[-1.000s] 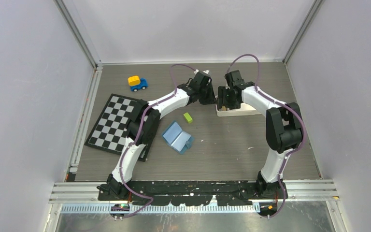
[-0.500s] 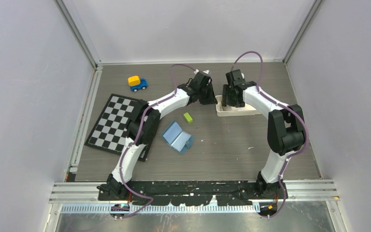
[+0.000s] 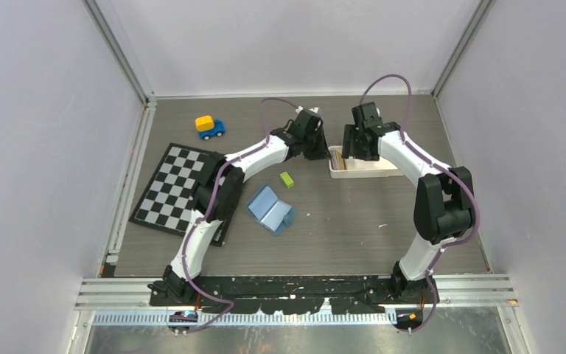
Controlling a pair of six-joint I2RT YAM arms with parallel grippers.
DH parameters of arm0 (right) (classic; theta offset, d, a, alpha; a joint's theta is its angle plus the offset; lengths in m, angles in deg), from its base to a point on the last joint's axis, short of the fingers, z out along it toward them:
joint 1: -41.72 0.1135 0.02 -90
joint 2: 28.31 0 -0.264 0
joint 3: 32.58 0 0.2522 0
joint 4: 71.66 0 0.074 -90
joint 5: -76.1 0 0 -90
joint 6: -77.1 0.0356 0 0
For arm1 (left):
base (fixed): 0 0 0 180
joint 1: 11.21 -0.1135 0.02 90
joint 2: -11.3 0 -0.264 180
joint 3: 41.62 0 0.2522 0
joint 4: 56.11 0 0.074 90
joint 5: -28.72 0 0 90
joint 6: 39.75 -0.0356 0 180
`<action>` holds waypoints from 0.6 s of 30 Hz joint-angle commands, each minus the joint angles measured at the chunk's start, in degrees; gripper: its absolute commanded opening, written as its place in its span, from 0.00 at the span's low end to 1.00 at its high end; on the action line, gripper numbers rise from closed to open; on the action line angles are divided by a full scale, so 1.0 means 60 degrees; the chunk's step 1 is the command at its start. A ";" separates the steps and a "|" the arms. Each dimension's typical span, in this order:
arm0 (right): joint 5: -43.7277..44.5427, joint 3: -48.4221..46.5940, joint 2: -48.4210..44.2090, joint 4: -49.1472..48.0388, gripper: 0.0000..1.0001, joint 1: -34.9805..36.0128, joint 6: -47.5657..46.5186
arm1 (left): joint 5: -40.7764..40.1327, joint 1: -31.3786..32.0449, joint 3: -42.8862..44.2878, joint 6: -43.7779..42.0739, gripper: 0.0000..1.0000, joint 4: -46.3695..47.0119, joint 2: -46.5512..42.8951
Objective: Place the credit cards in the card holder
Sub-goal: Pick up the credit card from the storage box.
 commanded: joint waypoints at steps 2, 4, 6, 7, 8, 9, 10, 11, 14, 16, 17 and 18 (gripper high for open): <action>-0.0657 -0.0379 -0.0220 -0.0059 0.66 0.0115 -0.0083 | -0.0109 -0.0010 -0.0178 -0.0336 0.03 -0.0123 -0.0520; -0.0820 -0.0438 -0.0067 -0.0043 0.66 0.0159 -0.0084 | -0.0115 -0.0014 -0.0198 -0.0320 0.03 -0.0104 -0.0528; -0.0976 -0.0490 0.0072 -0.0087 0.66 0.0196 -0.0097 | -0.0095 -0.0017 -0.0205 -0.0309 0.03 -0.0088 -0.0520; -0.1127 -0.0499 0.0146 -0.0118 0.66 0.0224 -0.0092 | -0.0086 -0.0017 -0.0202 -0.0306 0.03 -0.0077 -0.0520; -0.1218 -0.0513 0.0208 -0.0156 0.66 0.0246 -0.0076 | -0.0079 -0.0014 -0.0211 -0.0304 0.03 -0.0083 -0.0507; -0.1319 -0.0533 0.0278 -0.0195 0.67 0.0263 -0.0060 | -0.0071 -0.0017 -0.0201 -0.0303 0.03 -0.0075 -0.0498; -0.1401 -0.0565 0.0358 -0.0206 0.67 0.0295 -0.0080 | -0.0065 -0.0017 -0.0202 -0.0291 0.03 -0.0076 -0.0505; -0.1422 -0.0584 0.0438 -0.0203 0.67 0.0331 -0.0082 | -0.0064 -0.0012 -0.0200 -0.0289 0.03 -0.0065 -0.0512; -0.1445 -0.0636 0.0674 -0.0214 0.67 0.0380 -0.0100 | -0.0057 -0.0009 -0.0203 -0.0273 0.03 -0.0048 -0.0515; -0.1462 -0.0652 0.0806 -0.0231 0.67 0.0388 -0.0096 | -0.0055 -0.0009 -0.0209 -0.0274 0.03 -0.0047 -0.0505; -0.1477 -0.0653 0.0873 -0.0225 0.67 0.0398 -0.0097 | -0.0050 -0.0016 -0.0208 -0.0274 0.03 -0.0054 -0.0498; -0.1511 -0.0659 0.0923 -0.0232 0.67 0.0401 -0.0103 | -0.0051 -0.0017 -0.0201 -0.0263 0.03 -0.0041 -0.0508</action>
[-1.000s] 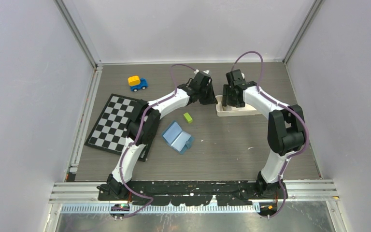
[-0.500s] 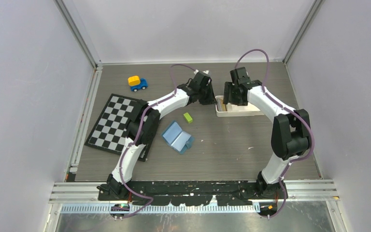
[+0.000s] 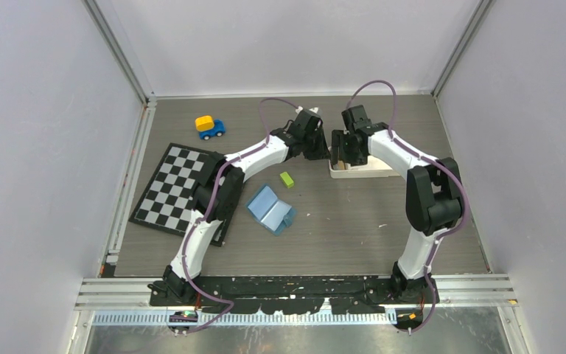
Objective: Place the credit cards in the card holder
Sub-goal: Pick up the credit card from the storage box.
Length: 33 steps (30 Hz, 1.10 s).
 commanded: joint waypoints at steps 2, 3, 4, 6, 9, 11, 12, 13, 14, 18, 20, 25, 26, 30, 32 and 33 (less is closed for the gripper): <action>-0.0258 -0.0357 0.0242 -0.0204 0.67 0.0072 -0.0099 | -0.0046 -0.0016 -0.0145 -0.0285 0.03 -0.0105 -0.0491; -0.0256 -0.0333 0.0270 -0.0219 0.67 0.0079 -0.0095 | -0.0046 -0.0015 -0.0150 -0.0285 0.03 -0.0106 -0.0498; -0.0256 -0.0303 0.0279 -0.0242 0.67 0.0092 -0.0103 | -0.0046 -0.0017 -0.0148 -0.0278 0.03 -0.0106 -0.0491; -0.0168 -0.0259 0.0340 -0.0292 0.67 0.0104 -0.0107 | -0.0049 -0.0017 -0.0167 -0.0270 0.02 -0.0094 -0.0504; 0.0801 -0.0248 0.0466 -0.0122 0.67 0.0107 0.0035 | -0.0055 -0.0016 -0.0206 -0.0267 0.02 -0.0062 -0.0544; 0.1548 -0.0194 0.0426 -0.0043 0.65 0.0102 0.0124 | -0.0111 -0.0017 -0.0243 -0.0270 0.02 -0.0056 -0.0576; 0.1814 -0.0168 0.0329 -0.0022 0.65 0.0104 0.0136 | -0.0148 -0.0017 -0.0271 -0.0270 0.02 -0.0063 -0.0589; 0.2026 -0.0151 0.0243 -0.0004 0.64 0.0101 0.0131 | -0.0166 -0.0017 -0.0291 -0.0270 0.02 -0.0045 -0.0604; 0.2190 -0.0117 0.0155 -0.0002 0.63 0.0107 0.0113 | -0.0179 -0.0017 -0.0304 -0.0276 0.02 -0.0030 -0.0607; 0.2498 -0.0130 -0.0025 0.0064 0.61 0.0107 0.0115 | -0.0182 -0.0010 -0.0278 -0.0268 0.02 -0.0017 -0.0592; 0.2687 -0.0162 0.0003 0.0129 0.59 0.0108 0.0150 | -0.0189 -0.0015 -0.0296 -0.0270 0.02 -0.0025 -0.0605; 0.3063 -0.0202 0.0102 0.0190 0.51 0.0082 0.0322 | -0.0213 -0.0013 -0.0293 -0.0285 0.03 -0.0047 -0.0622; 0.3001 -0.0222 0.0115 0.0198 0.50 0.0063 0.0335 | -0.0204 -0.0017 -0.0299 -0.0285 0.03 -0.0049 -0.0622; 0.2149 -0.0194 0.0203 0.0027 0.43 -0.0107 0.0383 | -0.0147 -0.0017 -0.0264 -0.0285 0.03 -0.0028 -0.0595; 0.1683 -0.0130 0.0240 -0.0138 0.40 -0.0245 0.0403 | -0.0127 -0.0016 -0.0262 -0.0281 0.03 -0.0021 -0.0589; 0.1453 -0.0133 0.0272 -0.0167 0.38 -0.0333 0.0437 | -0.0104 -0.0015 -0.0262 -0.0272 0.03 -0.0011 -0.0580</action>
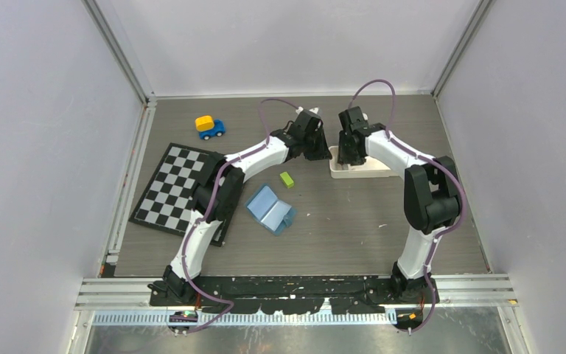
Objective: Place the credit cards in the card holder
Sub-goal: Pick up the credit card from the storage box.
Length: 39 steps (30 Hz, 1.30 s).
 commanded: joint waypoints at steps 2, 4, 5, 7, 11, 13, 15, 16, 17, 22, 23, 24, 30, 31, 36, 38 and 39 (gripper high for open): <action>-0.0524 -0.0091 0.0088 -0.0277 0.33 -0.0680 0.0145 | -0.0032 -0.0025 -0.0103 -0.0292 0.03 -0.0206 -0.0502; -0.0993 0.0003 0.0116 -0.0413 0.28 -0.0841 0.0245 | 0.0010 -0.0032 -0.0102 -0.0274 0.03 -0.0198 -0.0497; -0.1227 0.0082 0.0117 -0.0497 0.26 -0.0930 0.0323 | 0.0013 -0.0028 -0.0106 -0.0271 0.03 -0.0198 -0.0493; -0.1733 0.0190 0.0110 -0.0672 0.21 -0.1090 0.0445 | 0.0013 -0.0032 -0.0105 -0.0270 0.03 -0.0195 -0.0494; -0.2548 0.0375 0.0124 -0.0932 0.12 -0.1353 0.0643 | 0.0013 -0.0024 -0.0131 -0.0270 0.03 -0.0200 -0.0509; -0.2698 0.0439 0.0141 -0.0994 0.08 -0.1431 0.0708 | 0.0012 -0.0031 -0.0136 -0.0270 0.03 -0.0208 -0.0516; -0.2910 0.0498 0.0155 -0.1104 0.05 -0.1528 0.0788 | 0.0013 -0.0032 -0.0133 -0.0270 0.03 -0.0209 -0.0495; -0.2968 0.0543 0.0157 -0.1147 0.04 -0.1558 0.0829 | 0.0013 -0.0032 -0.0132 -0.0270 0.03 -0.0207 -0.0495; -0.3020 0.0569 0.0168 -0.1185 0.03 -0.1583 0.0854 | 0.0020 -0.0032 -0.0131 -0.0270 0.03 -0.0216 -0.0495; -0.3205 0.0642 0.0144 -0.1314 0.00 -0.1672 0.0995 | 0.0013 -0.0031 -0.0139 -0.0285 0.03 -0.0215 -0.0495; -0.3287 0.0678 0.0128 -0.1360 0.01 -0.1698 0.1037 | 0.0013 -0.0032 -0.0132 -0.0285 0.03 -0.0204 -0.0509; -0.3319 0.0694 0.0100 -0.1404 0.00 -0.1718 0.1063 | 0.0013 -0.0032 -0.0139 -0.0281 0.03 -0.0208 -0.0496; -0.3657 0.0856 -0.0019 -0.1679 0.00 -0.1817 0.1276 | 0.0013 -0.0032 -0.0146 -0.0284 0.03 -0.0213 -0.0509; -0.3708 0.0903 -0.0035 -0.1746 0.00 -0.1845 0.1327 | 0.0013 -0.0032 -0.0161 -0.0285 0.03 -0.0211 -0.0509; -0.3546 0.1002 0.0002 -0.1866 0.01 -0.1884 0.1350 | 0.0027 -0.0025 -0.0190 -0.0270 0.03 -0.0200 -0.0524; -0.3041 0.1015 -0.0011 -0.1703 0.00 -0.1877 0.1164 | 0.0022 -0.0031 -0.0215 -0.0263 0.03 -0.0202 -0.0538; -0.2763 0.1000 -0.0022 -0.1603 0.01 -0.1885 0.1046 | 0.0023 -0.0032 -0.0222 -0.0269 0.03 -0.0202 -0.0538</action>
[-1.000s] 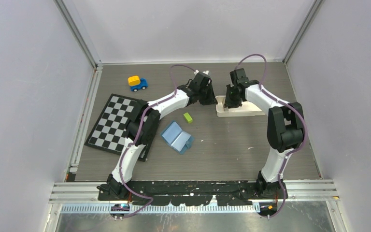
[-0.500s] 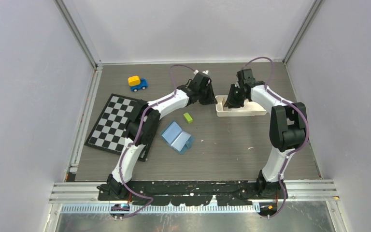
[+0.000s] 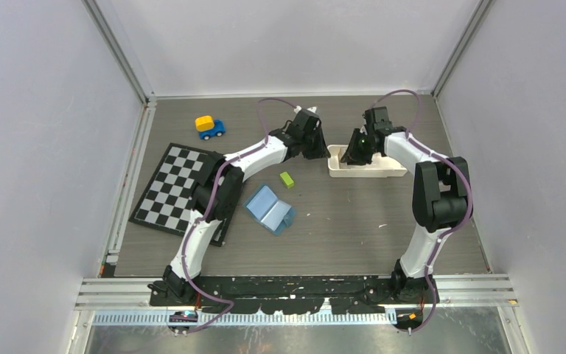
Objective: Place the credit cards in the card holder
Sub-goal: Pick up the credit card from the storage box.
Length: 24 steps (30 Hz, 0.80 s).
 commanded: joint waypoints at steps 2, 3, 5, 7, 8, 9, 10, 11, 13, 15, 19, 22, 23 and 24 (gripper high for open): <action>0.1922 0.0195 -0.0002 -0.0086 0.06 -0.0114 -0.0216 | 0.0067 -0.0009 -0.0183 -0.0274 0.03 -0.0286 -0.0538; 0.2134 0.0178 -0.0027 -0.0016 0.11 -0.0071 -0.0308 | 0.0067 -0.0010 -0.0180 -0.0274 0.03 -0.0296 -0.0538; 0.2630 0.0095 -0.0037 0.0103 0.18 0.0031 -0.0465 | 0.0082 -0.0001 -0.0162 -0.0274 0.03 -0.0285 -0.0538; 0.2985 -0.0051 0.0033 0.0245 0.24 0.0199 -0.0600 | 0.0086 0.0001 -0.0161 -0.0279 0.04 -0.0281 -0.0535; 0.3177 -0.0113 0.0067 0.0320 0.25 0.0329 -0.0645 | 0.0103 -0.0009 -0.0161 -0.0280 0.04 -0.0284 -0.0538; 0.3373 -0.0209 0.0108 0.0379 0.26 0.0425 -0.0697 | 0.0110 -0.0008 -0.0165 -0.0287 0.04 -0.0292 -0.0540; 0.3643 -0.0273 0.0153 0.0449 0.27 0.0538 -0.0754 | 0.0122 -0.0010 -0.0165 -0.0288 0.05 -0.0297 -0.0531; 0.3859 -0.0346 0.0190 0.0518 0.28 0.0638 -0.0793 | 0.0137 -0.0010 -0.0174 -0.0288 0.05 -0.0295 -0.0538; 0.4257 -0.0467 0.0271 0.0642 0.30 0.0800 -0.0867 | 0.0141 -0.0008 -0.0186 -0.0288 0.05 -0.0290 -0.0538; 0.4700 -0.0601 0.0370 0.0758 0.34 0.0954 -0.0974 | 0.0139 -0.0002 -0.0190 -0.0288 0.05 -0.0282 -0.0550; 0.5437 -0.0906 0.0577 0.1006 0.41 0.1211 -0.1172 | 0.0155 -0.0010 -0.0190 -0.0288 0.05 -0.0279 -0.0539; 0.5719 -0.1077 0.0715 0.1106 0.47 0.1364 -0.1306 | 0.0170 -0.0009 -0.0190 -0.0279 0.05 -0.0259 -0.0538; 0.5772 -0.1118 0.0765 0.1133 0.48 0.1412 -0.1351 | 0.0177 -0.0010 -0.0190 -0.0276 0.05 -0.0254 -0.0542; 0.5847 -0.1158 0.0816 0.1179 0.49 0.1461 -0.1373 | 0.0180 -0.0010 -0.0201 -0.0286 0.05 -0.0255 -0.0539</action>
